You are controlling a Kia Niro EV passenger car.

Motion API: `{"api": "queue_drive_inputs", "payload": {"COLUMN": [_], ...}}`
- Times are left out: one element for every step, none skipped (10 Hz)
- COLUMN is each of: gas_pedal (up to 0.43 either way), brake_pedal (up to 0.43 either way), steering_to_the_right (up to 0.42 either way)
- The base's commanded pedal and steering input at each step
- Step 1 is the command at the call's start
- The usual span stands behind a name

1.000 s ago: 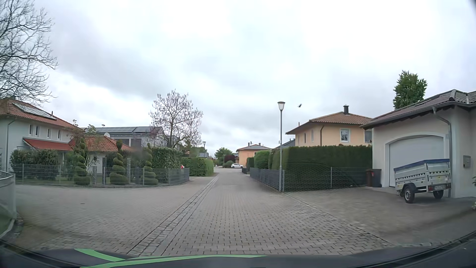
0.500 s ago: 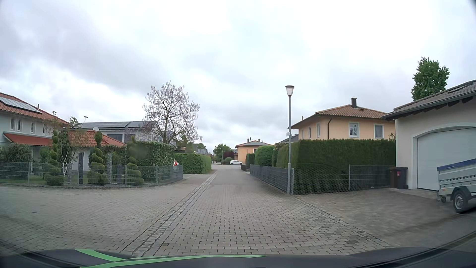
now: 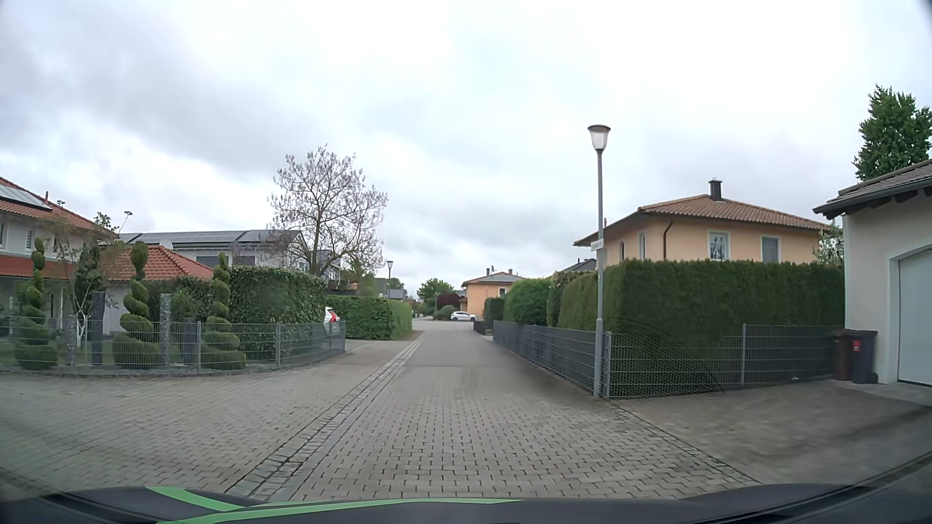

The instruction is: Follow the waypoints while adhering to traffic rules and regulations

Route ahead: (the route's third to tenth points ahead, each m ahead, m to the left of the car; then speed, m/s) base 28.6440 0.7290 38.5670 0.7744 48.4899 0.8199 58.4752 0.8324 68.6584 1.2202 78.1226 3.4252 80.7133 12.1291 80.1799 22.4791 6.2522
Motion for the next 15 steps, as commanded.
{"api": "queue_drive_inputs", "payload": {"gas_pedal": [0.15,0.15,0.138,0.138,0.13,0.13,0.118,0.11,0.11,0.11,0.11,0.11,0.11,0.11,0.11], "brake_pedal": [0.0,0.0,0.0,0.0,0.0,0.0,0.0,0.0,0.0,0.0,0.0,0.0,0.0,0.0,0.0], "steering_to_the_right": [-0.004,-0.005,-0.005,-0.005,-0.005,-0.005,-0.005,-0.002,0.001,0.001,0.001,0.003,0.003,0.003,0.003]}}
